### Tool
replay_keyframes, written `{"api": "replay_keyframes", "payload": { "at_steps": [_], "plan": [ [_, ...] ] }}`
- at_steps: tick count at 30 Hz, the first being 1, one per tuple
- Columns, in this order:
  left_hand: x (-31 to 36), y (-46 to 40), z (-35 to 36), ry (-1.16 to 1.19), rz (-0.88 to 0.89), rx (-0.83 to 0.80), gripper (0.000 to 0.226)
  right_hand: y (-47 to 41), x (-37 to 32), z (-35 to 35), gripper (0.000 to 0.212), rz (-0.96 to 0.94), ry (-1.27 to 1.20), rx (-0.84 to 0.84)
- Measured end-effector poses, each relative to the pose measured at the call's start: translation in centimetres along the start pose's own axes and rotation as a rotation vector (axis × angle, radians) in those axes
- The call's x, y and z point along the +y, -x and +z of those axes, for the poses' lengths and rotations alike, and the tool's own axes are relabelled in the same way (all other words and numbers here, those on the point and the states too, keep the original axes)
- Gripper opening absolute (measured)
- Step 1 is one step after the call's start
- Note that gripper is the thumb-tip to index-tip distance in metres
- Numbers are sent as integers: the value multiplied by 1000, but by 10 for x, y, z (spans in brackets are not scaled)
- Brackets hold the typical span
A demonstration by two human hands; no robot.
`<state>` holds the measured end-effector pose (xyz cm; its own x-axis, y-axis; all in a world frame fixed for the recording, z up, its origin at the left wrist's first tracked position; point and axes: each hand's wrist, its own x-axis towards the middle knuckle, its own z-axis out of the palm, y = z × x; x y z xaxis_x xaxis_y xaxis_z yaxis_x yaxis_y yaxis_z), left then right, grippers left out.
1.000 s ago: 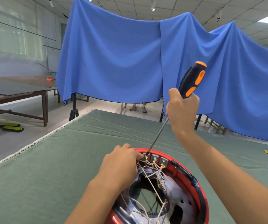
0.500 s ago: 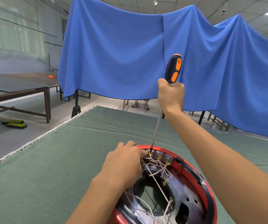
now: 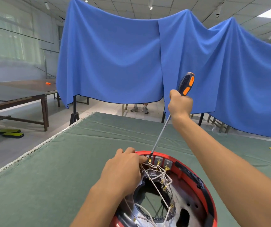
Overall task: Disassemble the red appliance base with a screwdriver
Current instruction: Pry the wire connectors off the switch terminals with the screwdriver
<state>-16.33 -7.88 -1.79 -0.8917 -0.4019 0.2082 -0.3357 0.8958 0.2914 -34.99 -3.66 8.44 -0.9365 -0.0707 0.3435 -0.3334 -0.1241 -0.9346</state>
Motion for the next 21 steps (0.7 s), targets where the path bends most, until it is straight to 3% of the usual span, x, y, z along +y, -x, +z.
{"api": "replay_keyframes", "payload": {
  "at_steps": [5, 11, 21],
  "plan": [
    [-1, -1, 2, 15, -10, 5, 49, 15, -10, 1, 39, -156, 17, -65],
    [-1, 0, 3, 21, -1, 19, 49, 18, -13, 17, 36, -209, 124, -77],
    [-2, 0, 5, 14, -4, 27, 49, 51, -22, 2, 43, -488, -46, -79]
  ]
}}
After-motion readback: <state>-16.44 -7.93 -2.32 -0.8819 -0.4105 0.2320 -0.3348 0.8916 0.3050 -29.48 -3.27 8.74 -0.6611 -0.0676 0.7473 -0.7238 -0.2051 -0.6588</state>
